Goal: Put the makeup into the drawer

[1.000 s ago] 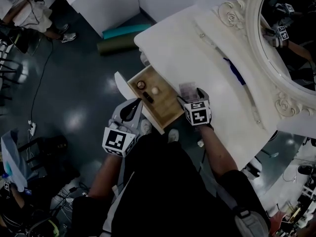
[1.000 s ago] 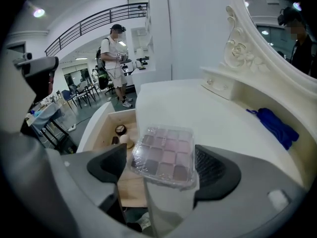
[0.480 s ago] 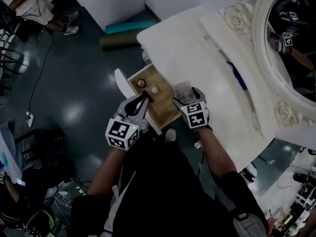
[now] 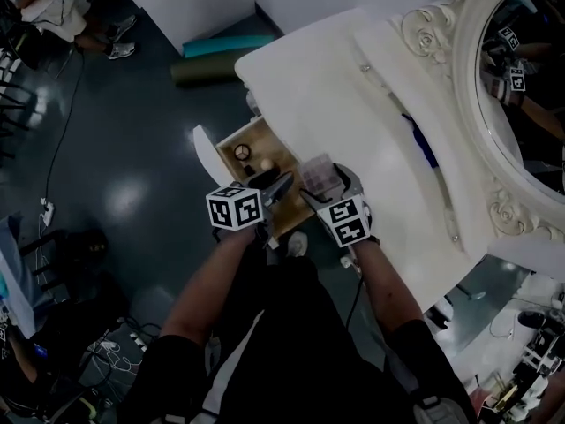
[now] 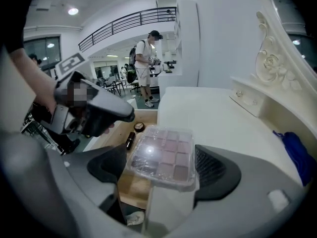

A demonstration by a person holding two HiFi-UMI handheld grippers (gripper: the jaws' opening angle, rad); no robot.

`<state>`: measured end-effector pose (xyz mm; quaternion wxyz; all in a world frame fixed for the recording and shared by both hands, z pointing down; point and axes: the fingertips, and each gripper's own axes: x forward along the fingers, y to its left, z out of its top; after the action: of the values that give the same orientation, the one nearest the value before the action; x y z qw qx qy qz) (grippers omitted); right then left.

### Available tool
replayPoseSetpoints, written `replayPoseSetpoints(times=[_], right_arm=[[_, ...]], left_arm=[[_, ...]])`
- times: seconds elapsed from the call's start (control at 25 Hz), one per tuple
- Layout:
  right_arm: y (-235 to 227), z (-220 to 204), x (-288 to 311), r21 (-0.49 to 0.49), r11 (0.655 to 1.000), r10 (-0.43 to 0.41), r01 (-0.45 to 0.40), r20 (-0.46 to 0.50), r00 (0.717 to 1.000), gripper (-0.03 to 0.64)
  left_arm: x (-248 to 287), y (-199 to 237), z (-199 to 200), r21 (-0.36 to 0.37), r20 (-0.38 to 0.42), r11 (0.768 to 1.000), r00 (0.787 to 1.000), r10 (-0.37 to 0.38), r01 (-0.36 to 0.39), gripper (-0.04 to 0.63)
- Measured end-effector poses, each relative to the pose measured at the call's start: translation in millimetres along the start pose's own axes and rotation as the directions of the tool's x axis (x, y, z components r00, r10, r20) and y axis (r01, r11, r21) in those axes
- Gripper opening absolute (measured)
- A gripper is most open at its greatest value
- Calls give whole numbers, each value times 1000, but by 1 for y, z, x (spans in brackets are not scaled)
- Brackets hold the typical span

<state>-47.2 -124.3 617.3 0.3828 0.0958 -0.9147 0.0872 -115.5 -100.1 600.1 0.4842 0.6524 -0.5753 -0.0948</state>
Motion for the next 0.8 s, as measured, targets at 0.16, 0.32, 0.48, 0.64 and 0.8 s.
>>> replayPoseSetpoints(times=[0.16, 0.32, 0.48, 0.64, 0.8], right_arm=[[3, -3, -4, -57, 997, 59, -58, 10, 998, 426], [4, -6, -6, -92, 990, 106, -106, -7, 994, 426], [5, -8, -6, -103, 989, 109, -110, -14, 994, 426], [7, -10, -6, -107, 987, 117, -119, -21, 993, 426], [8, -11, -9, -115, 986, 122, -124, -27, 992, 426]], left_arm=[[16, 4, -4, -93, -89, 991, 991, -100, 92, 186], [26, -3, -16, -180, -192, 967, 958, -215, 181, 186], [34, -7, -30, -223, -270, 950, 922, -276, 218, 184], [39, -12, -32, -237, -285, 936, 903, -321, 258, 161], [43, -18, -34, -247, -301, 925, 884, -357, 289, 134]])
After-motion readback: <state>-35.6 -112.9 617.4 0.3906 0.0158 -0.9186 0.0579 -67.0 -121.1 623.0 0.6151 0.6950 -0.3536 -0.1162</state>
